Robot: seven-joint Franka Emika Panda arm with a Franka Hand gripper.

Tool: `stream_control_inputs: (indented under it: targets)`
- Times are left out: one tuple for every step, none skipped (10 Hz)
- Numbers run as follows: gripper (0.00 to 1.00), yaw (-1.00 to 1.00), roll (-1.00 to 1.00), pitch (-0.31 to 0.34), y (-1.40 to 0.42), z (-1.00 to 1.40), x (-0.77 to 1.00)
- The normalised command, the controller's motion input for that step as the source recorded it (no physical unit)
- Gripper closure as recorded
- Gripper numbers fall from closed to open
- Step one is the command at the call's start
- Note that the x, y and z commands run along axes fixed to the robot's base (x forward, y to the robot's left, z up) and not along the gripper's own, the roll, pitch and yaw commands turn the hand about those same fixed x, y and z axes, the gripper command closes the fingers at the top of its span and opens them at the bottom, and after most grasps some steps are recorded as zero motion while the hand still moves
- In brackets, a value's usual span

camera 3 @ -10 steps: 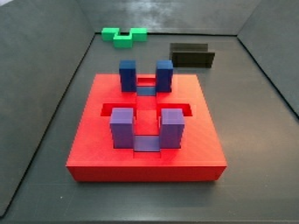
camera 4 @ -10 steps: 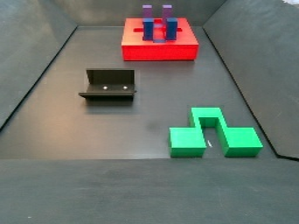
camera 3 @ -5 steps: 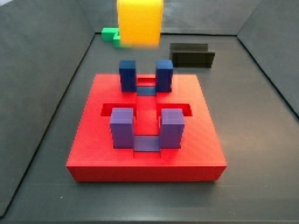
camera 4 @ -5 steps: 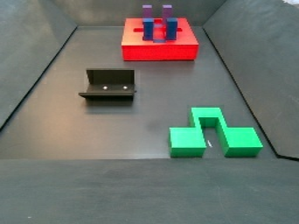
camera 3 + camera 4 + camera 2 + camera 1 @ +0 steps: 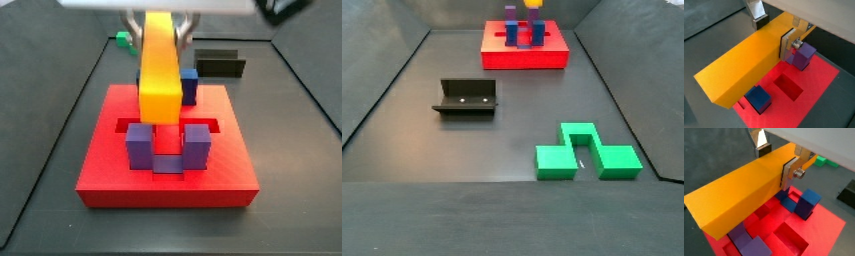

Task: Pick up the yellow object. Move up. Move to above the board. Insert the yellow object.
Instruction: Insert the yellow object.

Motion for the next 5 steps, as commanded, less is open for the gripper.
stream_control_inputs:
  targets:
    - [1.00, -0.09, -0.15, -0.163, 0.16, -0.44, 0.08]
    - [1.00, -0.06, -0.13, -0.119, 0.12, -0.35, 0.08]
    - [1.00, 0.00, -0.08, -0.077, 0.09, -0.30, 0.11]
    - [1.00, 0.00, -0.07, -0.079, 0.00, -0.32, 0.23]
    - [1.00, 0.00, -0.07, -0.096, 0.00, -0.27, 0.34]
